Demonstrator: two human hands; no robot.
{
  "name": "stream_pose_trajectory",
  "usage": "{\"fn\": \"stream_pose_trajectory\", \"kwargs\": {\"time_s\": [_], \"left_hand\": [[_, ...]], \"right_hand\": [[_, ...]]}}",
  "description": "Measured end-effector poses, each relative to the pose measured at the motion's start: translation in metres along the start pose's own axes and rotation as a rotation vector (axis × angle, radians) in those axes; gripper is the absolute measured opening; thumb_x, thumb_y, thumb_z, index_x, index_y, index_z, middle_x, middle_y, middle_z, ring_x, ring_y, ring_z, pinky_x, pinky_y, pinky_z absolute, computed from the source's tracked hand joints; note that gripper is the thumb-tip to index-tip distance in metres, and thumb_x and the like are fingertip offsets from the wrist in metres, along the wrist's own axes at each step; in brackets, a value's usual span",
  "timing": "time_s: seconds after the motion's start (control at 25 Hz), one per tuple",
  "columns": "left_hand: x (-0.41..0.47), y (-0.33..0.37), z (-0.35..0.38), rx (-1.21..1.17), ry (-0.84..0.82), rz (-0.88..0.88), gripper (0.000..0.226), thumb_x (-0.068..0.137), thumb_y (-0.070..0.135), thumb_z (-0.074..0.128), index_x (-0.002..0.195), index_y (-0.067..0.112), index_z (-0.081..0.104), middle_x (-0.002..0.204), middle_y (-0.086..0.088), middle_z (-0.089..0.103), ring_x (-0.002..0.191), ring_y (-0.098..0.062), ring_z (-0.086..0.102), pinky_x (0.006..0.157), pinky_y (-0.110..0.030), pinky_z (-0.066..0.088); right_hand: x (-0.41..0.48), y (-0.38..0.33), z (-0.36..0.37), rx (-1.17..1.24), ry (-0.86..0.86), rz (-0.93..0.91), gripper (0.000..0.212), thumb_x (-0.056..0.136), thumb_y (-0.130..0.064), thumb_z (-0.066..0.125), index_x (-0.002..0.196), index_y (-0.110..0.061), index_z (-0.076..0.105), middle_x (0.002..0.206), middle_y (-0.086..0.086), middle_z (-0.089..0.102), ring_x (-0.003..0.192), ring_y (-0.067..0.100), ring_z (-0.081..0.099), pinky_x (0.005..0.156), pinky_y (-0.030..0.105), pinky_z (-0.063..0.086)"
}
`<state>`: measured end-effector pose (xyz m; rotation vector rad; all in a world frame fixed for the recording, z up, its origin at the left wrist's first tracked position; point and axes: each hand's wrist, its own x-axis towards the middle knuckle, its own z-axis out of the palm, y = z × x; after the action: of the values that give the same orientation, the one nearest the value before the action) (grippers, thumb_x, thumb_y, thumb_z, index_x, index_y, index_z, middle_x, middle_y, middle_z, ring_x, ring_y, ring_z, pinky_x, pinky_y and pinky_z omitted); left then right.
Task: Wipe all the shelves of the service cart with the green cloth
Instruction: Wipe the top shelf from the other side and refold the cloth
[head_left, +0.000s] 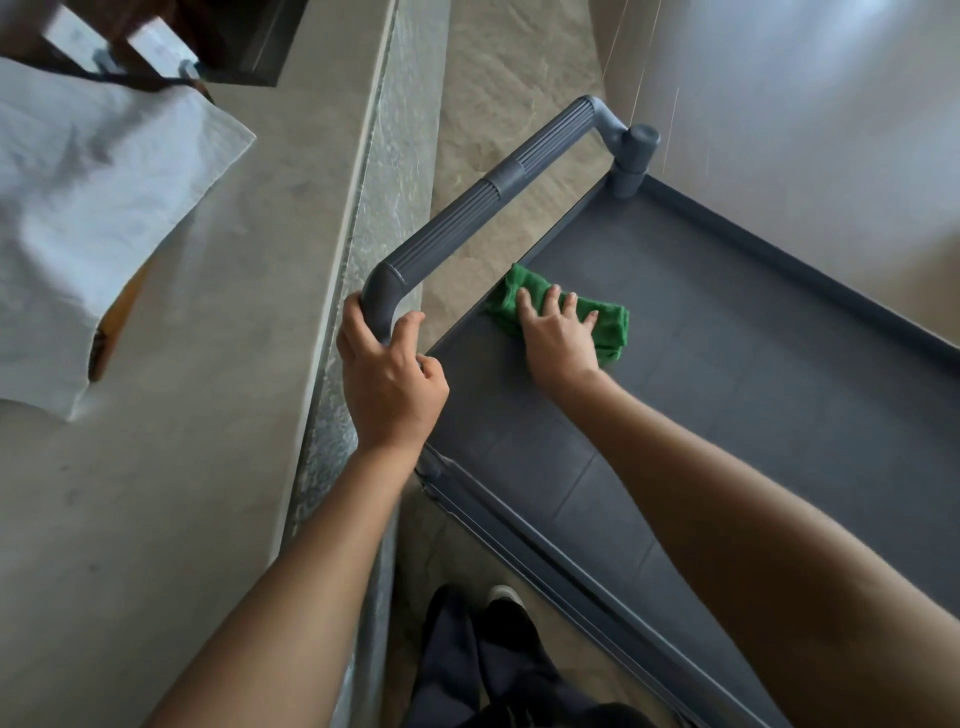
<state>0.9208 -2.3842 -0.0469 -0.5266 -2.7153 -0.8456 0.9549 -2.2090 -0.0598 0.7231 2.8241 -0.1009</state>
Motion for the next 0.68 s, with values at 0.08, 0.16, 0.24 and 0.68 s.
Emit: {"fn": "stream_pose_trajectory", "kwargs": {"time_s": [0.08,0.16,0.24,0.68], "left_hand": [[0.001,0.001,0.000,0.010,0.003,-0.005,0.043,0.069,-0.001,0.051,0.107,0.010,0.070,0.137,-0.030,0.040,0.118,-0.047,0.046,0.091,-0.047,0.047],[0.001,0.002,0.000,0.019,0.002,-0.003,0.041,0.069,-0.002,0.053,0.105,0.009,0.070,0.137,-0.030,0.040,0.117,-0.047,0.046,0.090,-0.048,0.047],[0.002,0.002,0.000,0.026,-0.005,-0.012,0.040,0.070,-0.001,0.054,0.105,0.009,0.070,0.138,-0.030,0.040,0.118,-0.046,0.046,0.090,-0.048,0.047],[0.001,0.000,0.001,-0.024,0.012,0.009,0.038,0.066,-0.003,0.054,0.100,0.007,0.070,0.136,-0.031,0.040,0.118,-0.048,0.046,0.093,-0.049,0.045]], "right_hand": [[-0.035,-0.022,0.008,0.003,0.001,-0.094,0.056,0.100,-0.009,0.028,0.151,-0.015,0.008,0.153,0.029,0.009,0.140,0.049,0.010,0.108,0.068,0.015],[-0.072,-0.043,0.017,0.034,-0.020,-0.195,0.059,0.099,-0.016,0.034,0.151,-0.014,0.006,0.154,0.030,0.006,0.141,0.049,0.007,0.109,0.068,0.011],[-0.098,-0.056,0.023,0.064,-0.047,-0.252,0.065,0.098,-0.021,0.041,0.151,-0.013,0.006,0.154,0.028,0.005,0.141,0.048,0.005,0.109,0.068,0.008],[-0.013,0.009,0.012,0.054,0.071,-0.123,0.064,0.093,0.000,0.035,0.151,-0.021,0.017,0.157,0.018,0.010,0.143,0.040,0.011,0.110,0.065,0.014]]}}
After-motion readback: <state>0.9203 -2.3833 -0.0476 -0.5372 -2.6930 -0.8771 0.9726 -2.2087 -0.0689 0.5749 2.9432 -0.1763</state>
